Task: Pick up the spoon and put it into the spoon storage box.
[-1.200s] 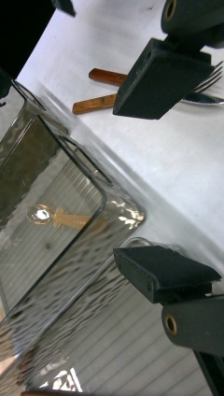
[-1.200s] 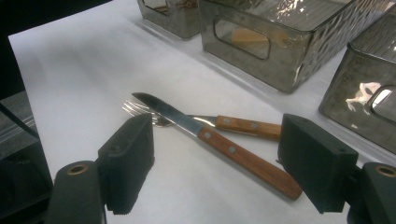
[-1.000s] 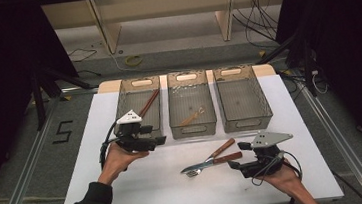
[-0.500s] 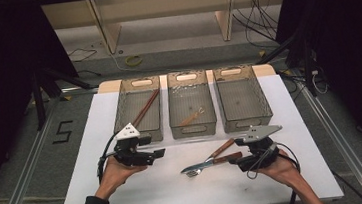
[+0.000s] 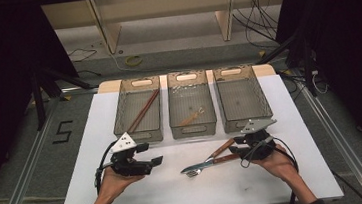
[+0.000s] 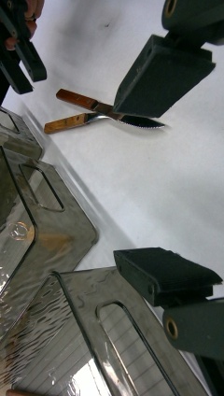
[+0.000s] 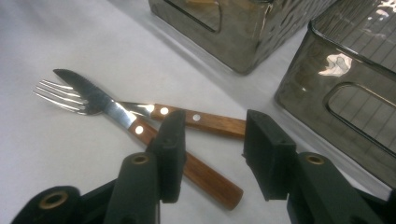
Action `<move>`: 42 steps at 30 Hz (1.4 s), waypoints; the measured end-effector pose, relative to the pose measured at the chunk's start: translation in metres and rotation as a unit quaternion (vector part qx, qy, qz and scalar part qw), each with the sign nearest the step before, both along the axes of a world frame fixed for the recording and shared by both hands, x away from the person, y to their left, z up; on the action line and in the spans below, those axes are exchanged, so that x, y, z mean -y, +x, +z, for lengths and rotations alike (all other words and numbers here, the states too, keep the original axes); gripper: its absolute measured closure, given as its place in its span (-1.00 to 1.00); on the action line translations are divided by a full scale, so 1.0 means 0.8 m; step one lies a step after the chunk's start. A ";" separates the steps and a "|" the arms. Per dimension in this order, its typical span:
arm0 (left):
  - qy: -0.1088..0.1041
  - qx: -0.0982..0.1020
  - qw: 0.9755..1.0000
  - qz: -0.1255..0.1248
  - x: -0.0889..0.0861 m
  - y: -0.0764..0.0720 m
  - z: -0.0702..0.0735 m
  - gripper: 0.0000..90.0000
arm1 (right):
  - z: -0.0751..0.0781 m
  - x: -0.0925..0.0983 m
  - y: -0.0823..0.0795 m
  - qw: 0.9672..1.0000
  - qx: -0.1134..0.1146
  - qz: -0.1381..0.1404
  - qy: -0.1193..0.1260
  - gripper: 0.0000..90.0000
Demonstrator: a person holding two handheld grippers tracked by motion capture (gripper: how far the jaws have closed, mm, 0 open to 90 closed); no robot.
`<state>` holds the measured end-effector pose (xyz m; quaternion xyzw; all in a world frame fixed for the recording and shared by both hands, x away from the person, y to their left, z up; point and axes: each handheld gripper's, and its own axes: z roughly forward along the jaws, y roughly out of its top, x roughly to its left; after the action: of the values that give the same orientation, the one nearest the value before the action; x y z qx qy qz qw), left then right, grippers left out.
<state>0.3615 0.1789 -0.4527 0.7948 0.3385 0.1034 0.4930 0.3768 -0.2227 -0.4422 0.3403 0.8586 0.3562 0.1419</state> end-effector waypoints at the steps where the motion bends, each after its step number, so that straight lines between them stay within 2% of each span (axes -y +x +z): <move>1: -0.001 0.002 1.000 -0.001 0.000 -0.002 0.000 -0.47 | -0.001 -0.001 0.001 1.000 -0.001 0.000 0.000 0.38; 7: 0.000 0.005 1.000 0.004 -0.004 -0.009 -0.005 -0.47 | -0.006 -0.003 0.007 1.000 -0.007 -0.002 -0.011 0.57; 12: -0.012 0.002 1.000 0.004 -0.007 -0.013 -0.005 -0.47 | -0.011 -0.003 0.014 1.000 -0.016 -0.001 -0.018 0.73; 15: -0.012 0.009 1.000 0.005 -0.006 -0.017 -0.005 -0.47 | -0.016 -0.006 0.017 0.999 -0.024 0.003 -0.028 0.82; 20: -0.007 0.009 1.000 0.008 -0.007 -0.021 -0.008 -0.47 | -0.023 -0.009 0.021 0.999 -0.032 0.006 -0.039 0.91; 22: -0.009 0.009 1.000 0.009 -0.008 -0.022 -0.010 -0.47 | -0.025 -0.009 0.022 0.999 -0.036 0.004 -0.040 0.93; 25: 0.000 0.014 1.000 0.009 -0.008 -0.024 -0.011 -0.47 | -0.027 -0.008 0.025 0.998 -0.040 0.002 -0.043 0.96; 31: -0.009 0.020 1.000 0.012 -0.013 -0.027 -0.011 -0.47 | -0.032 -0.009 0.026 0.998 -0.048 0.004 -0.047 1.00; 35: -0.022 0.023 0.999 0.018 -0.018 -0.027 -0.011 -0.47 | -0.034 -0.010 0.026 0.998 -0.050 0.006 -0.050 1.00; 42: -0.020 0.023 0.999 0.018 -0.019 -0.028 -0.012 -0.47 | -0.035 -0.010 0.026 0.997 -0.053 0.006 -0.049 1.00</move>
<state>0.3392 0.1944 -0.4624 0.7763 0.3431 0.1235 0.5142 0.3974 -0.2146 -0.4705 0.3464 0.8834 0.2956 0.1105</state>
